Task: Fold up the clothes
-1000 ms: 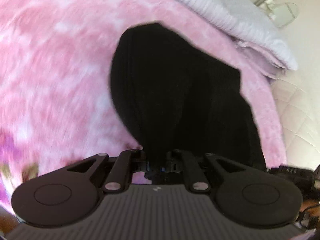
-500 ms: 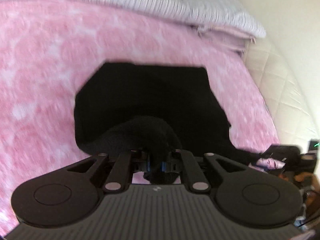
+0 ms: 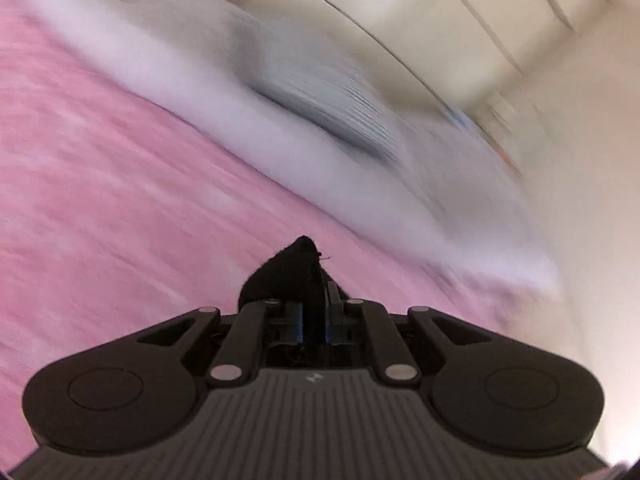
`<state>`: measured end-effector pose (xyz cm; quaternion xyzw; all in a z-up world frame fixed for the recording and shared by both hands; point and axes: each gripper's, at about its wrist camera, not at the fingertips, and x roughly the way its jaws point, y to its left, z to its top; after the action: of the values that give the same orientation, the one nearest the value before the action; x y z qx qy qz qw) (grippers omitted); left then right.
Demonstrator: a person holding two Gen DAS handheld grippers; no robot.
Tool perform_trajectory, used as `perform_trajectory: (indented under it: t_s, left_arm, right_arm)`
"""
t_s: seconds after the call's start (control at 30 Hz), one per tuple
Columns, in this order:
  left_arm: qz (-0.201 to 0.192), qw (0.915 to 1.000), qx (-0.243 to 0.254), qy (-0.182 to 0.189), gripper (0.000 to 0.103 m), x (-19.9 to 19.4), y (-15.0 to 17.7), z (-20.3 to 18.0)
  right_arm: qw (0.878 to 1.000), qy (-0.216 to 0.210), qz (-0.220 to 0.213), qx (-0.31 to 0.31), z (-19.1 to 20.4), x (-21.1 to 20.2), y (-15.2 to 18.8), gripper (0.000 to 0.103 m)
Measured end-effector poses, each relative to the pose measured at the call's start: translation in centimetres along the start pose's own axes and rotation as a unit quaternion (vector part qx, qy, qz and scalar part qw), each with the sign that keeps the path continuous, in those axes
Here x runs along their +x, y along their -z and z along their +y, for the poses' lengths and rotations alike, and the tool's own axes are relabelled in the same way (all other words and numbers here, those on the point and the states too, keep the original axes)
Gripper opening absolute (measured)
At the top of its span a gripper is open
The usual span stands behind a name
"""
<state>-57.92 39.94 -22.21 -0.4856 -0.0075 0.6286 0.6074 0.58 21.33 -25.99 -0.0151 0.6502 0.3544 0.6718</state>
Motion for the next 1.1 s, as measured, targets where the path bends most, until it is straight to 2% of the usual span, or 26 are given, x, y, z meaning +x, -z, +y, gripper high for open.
perform_trajectory:
  t_s: [0.03,0.13,0.17,0.23,0.27,0.37,0.47,0.53,0.67,0.8,0.9,1.0,1.1]
  left_arm:
    - [-0.019,0.9991,-0.026,-0.027,0.008,-0.4,-1.2,2.2]
    - [-0.010,0.9872,-0.099,-0.125,0.009,-2.4,-1.3,9.9]
    - [0.002,0.9836,-0.093,-0.155,0.006,-3.1,-0.4,11.4]
    - [0.027,0.9732,-0.080,-0.214,0.006,-4.7,1.4,14.2]
    - [0.049,0.9711,-0.079,-0.220,0.006,-5.4,2.7,15.1]
    - [0.159,0.9682,-0.074,-0.179,0.007,-5.6,8.3,15.3]
    - [0.265,0.9560,-0.057,-0.112,0.011,-5.1,15.2,12.1]
    - [0.307,0.9474,-0.052,-0.072,0.015,-4.8,19.3,9.1]
    - [0.334,0.9397,-0.072,-0.008,0.023,-4.0,25.6,4.1]
    - [0.309,0.9454,-0.104,0.011,0.029,-3.5,30.4,0.8]
    - [0.264,0.9532,-0.147,-0.001,0.031,-2.6,33.2,-0.7]
    - [0.220,0.9532,-0.207,-0.005,0.031,-1.8,36.0,-1.5]
    - [0.182,0.9498,-0.254,-0.012,0.032,-1.1,38.3,-2.1]
  right_arm:
    - [1.000,-0.003,0.012,-0.006,0.4,0.5,1.0,0.044]
    - [0.999,-0.007,0.050,-0.021,1.2,2.1,4.0,0.044]
    - [0.998,-0.004,0.061,-0.020,1.3,2.5,4.7,0.044]
    - [0.997,-0.005,0.081,-0.019,1.4,3.7,5.8,0.044]
    - [0.996,-0.001,0.087,-0.020,1.5,4.1,6.1,0.044]
    - [0.996,0.004,0.090,-0.029,1.9,5.0,6.8,0.044]
    - [0.994,0.017,0.090,-0.058,2.5,5.1,6.5,0.044]
    - [0.992,0.024,0.088,-0.092,2.7,5.0,5.7,0.044]
    - [0.982,0.036,0.079,-0.166,3.3,5.2,3.2,0.044]
    - [0.968,0.035,0.087,-0.234,3.7,6.2,-0.2,0.044]
    - [0.954,0.023,0.107,-0.279,3.6,7.2,-3.2,0.044]
    - [0.940,0.013,0.118,-0.320,3.0,7.6,-6.7,0.044]
    - [0.936,0.008,0.119,-0.330,2.3,8.1,-10.3,0.044]
